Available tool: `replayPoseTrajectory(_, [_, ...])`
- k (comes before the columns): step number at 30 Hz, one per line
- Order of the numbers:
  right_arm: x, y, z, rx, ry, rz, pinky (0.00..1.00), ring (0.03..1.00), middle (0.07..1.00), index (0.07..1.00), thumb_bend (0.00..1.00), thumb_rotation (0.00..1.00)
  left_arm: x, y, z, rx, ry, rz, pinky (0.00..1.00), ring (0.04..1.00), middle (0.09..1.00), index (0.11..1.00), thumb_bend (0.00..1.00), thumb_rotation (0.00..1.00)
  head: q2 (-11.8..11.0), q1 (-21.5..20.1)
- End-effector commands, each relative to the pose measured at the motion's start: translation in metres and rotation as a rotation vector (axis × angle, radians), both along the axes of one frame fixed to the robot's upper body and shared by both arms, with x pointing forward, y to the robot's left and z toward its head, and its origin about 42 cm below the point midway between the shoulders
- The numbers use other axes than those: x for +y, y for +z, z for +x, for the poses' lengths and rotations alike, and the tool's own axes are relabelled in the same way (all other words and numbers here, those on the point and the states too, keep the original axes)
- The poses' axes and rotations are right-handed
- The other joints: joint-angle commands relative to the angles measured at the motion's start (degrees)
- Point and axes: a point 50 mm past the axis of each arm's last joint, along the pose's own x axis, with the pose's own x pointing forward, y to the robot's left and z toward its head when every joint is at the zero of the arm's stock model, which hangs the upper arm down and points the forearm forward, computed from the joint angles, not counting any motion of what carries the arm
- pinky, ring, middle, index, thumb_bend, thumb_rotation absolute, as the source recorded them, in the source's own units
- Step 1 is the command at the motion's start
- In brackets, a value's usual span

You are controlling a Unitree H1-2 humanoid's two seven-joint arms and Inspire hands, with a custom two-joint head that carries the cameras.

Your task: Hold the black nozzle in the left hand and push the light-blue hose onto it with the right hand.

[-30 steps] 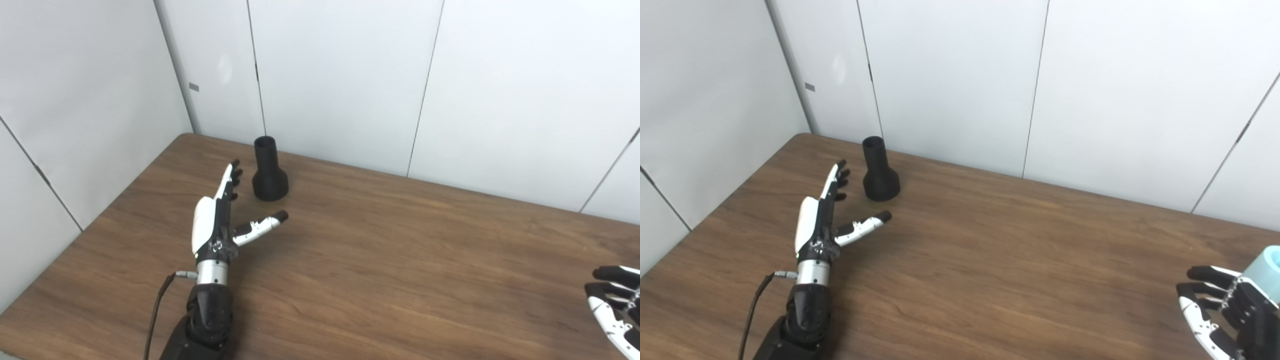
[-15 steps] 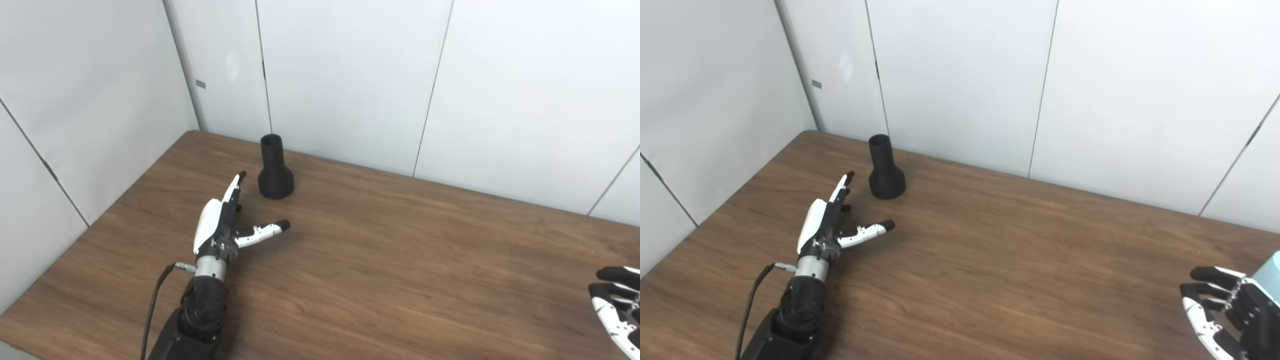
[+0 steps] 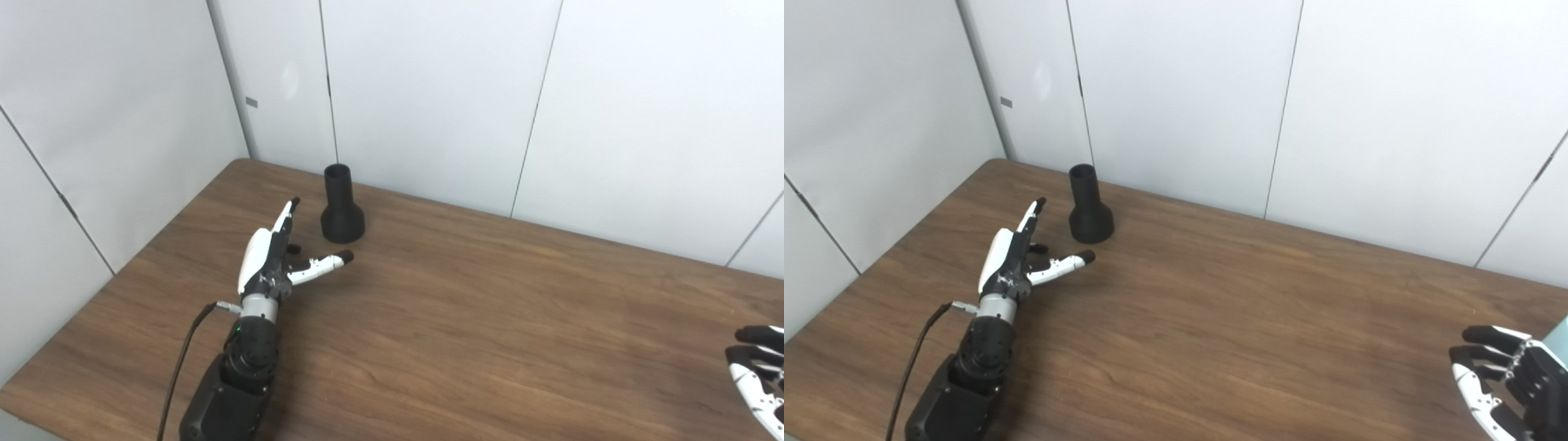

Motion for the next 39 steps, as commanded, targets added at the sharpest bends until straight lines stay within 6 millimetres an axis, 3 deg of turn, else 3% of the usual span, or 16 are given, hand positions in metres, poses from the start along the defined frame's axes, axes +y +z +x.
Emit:
replayPoseTrajectory(1, [0.000,0.016,0.002,-0.071,0.012,-0.017,0.41,0.553,0.588,0.534,0.11,0.00,0.008,0.009,0.010,0.013,0.000,0.019,0.95,0.986,0.978,1.000,1.00,0.40,0.03,-0.14])
replayPoseTrajectory(7, [0.000,0.016,0.000,-0.065,0.012,-0.027,0.41,0.550,0.584,0.533,0.11,0.00,0.009,0.025,0.025,0.078,-0.020,0.076,1.00,1.000,1.000,1.000,1.00,0.36,0.09,-0.15])
replayPoseTrajectory(11, [0.001,0.017,0.000,-0.067,0.013,-0.015,0.41,0.548,0.581,0.530,0.11,0.00,0.012,0.033,0.037,0.107,-0.024,0.120,0.86,0.974,0.980,1.000,1.00,0.32,0.11,-0.24])
replayPoseTrajectory(15, [0.001,0.017,0.000,-0.061,0.007,-0.031,0.39,0.539,0.576,0.525,0.11,0.00,0.013,0.034,0.046,0.132,-0.029,0.132,0.82,0.942,0.957,0.990,1.00,0.32,0.03,-0.24])
replayPoseTrajectory(17, [0.002,0.018,0.000,-0.057,0.004,-0.032,0.39,0.541,0.580,0.526,0.11,0.00,0.010,0.036,0.050,0.139,-0.040,0.143,0.85,0.972,0.965,0.983,1.00,0.30,-0.03,-0.40])
replayPoseTrajectory(21, [0.002,0.017,0.000,-0.061,0.008,-0.026,0.39,0.544,0.581,0.526,0.11,0.00,0.007,0.034,0.058,0.151,-0.065,0.172,0.78,0.928,0.951,0.965,1.00,0.27,0.03,-0.53])
replayPoseTrajectory(25, [0.003,0.017,-0.001,-0.058,0.005,-0.028,0.40,0.540,0.579,0.527,0.12,0.00,0.006,0.030,0.065,0.173,-0.104,0.206,0.84,0.928,0.937,0.962,1.00,0.27,0.07,-0.71])
replayPoseTrajectory(26, [0.003,0.018,-0.001,-0.057,0.003,-0.032,0.39,0.533,0.579,0.527,0.11,0.00,0.006,0.029,0.067,0.180,-0.113,0.212,0.93,0.953,0.938,0.965,1.00,0.28,0.05,-0.91])
replayPoseTrajectory(28, [0.003,0.018,-0.001,-0.060,0.003,-0.034,0.38,0.529,0.576,0.524,0.11,0.00,0.006,0.026,0.070,0.190,-0.124,0.215,0.97,0.970,0.941,0.968,1.00,0.29,0.05,-0.91])
replayPoseTrajectory(31, [0.003,0.018,-0.001,-0.060,0.006,-0.032,0.38,0.529,0.572,0.522,0.11,0.00,0.003,0.022,0.074,0.218,-0.135,0.245,0.94,0.971,0.940,0.965,1.00,0.31,0.10,-0.99])
replayPoseTrajectory(33, [0.004,0.019,-0.002,-0.059,0.003,-0.034,0.37,0.520,0.566,0.519,0.11,0.00,0.001,0.019,0.076,0.229,-0.140,0.259,0.99,0.958,0.927,0.957,1.00,0.31,0.10,-1.11])
replayPoseTrajectory(39, [0.004,0.021,-0.004,-0.051,-0.003,-0.039,0.37,0.525,0.566,0.518,0.11,0.00,0.000,0.006,0.081,0.223,-0.168,0.296,1.00,0.894,0.883,0.925,1.00,0.28,0.28,-1.43])
